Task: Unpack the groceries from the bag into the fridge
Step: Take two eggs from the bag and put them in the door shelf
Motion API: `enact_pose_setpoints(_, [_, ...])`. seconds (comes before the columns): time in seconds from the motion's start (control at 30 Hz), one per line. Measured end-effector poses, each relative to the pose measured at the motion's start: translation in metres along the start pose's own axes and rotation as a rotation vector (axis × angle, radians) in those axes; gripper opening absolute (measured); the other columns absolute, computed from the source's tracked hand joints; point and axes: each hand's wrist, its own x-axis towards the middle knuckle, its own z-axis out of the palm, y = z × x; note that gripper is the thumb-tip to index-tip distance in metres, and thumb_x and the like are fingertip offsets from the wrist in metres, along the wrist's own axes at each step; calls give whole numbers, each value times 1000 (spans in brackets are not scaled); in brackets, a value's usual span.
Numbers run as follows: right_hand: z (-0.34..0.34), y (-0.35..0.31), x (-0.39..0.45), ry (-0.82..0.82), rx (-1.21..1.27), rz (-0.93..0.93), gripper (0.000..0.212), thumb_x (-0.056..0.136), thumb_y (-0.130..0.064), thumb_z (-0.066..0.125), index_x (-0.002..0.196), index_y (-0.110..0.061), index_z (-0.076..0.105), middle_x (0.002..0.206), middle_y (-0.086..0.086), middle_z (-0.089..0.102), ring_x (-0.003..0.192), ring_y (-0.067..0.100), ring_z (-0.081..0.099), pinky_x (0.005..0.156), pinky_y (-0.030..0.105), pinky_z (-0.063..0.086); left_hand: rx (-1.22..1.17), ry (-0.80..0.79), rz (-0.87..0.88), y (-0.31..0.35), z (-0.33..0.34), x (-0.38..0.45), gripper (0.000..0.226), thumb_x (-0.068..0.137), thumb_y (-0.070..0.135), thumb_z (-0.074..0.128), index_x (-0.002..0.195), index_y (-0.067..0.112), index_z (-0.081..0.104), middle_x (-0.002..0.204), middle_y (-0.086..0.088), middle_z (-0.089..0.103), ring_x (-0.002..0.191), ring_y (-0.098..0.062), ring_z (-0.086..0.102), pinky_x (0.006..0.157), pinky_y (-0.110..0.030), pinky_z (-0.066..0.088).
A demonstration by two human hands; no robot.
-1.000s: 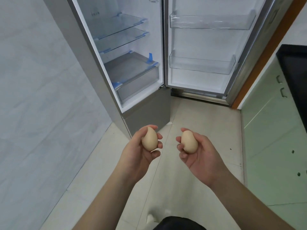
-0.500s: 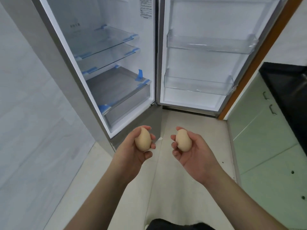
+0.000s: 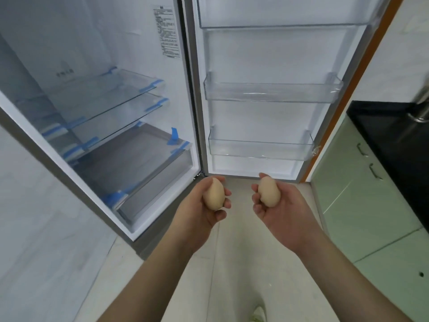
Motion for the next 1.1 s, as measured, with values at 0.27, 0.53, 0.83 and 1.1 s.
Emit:
enact_pose_setpoints(0.27, [-25,-76,57,-93,68,39,34,96,-22,39,120,-14,61,98,15,66,78,22,61,68,29,54,-63,20,15,5,63,76,28,86,30,53,106,13,61,83,-12,58,64,-21,52,49,-24,39])
enact_pose_setpoints(0.53, [-29,-122,99,-157,40,11,37,91,-25,48,125,-16,60,104,18,65,80,22,64,72,30,57,-83,3,72,11,87,120,44,84,23,55,128,21,52,88,-14,62,72,-25,57,64,-31,37])
enact_pose_setpoints(0.83, [-12,-159,144,-177,-141,-99,33,95,-36,46,122,-23,62,99,11,65,61,13,50,56,23,49,93,-173,216,40,84,168,43,92,24,49,135,27,43,106,-15,65,89,-26,63,67,-25,48])
enact_pose_setpoints(1.1, [22,-189,192,-160,-216,-238,34,90,-31,49,120,-23,62,102,10,64,65,14,52,59,23,48,127,-192,304,91,66,240,27,96,31,49,121,21,51,109,-14,63,87,-27,65,67,-25,51])
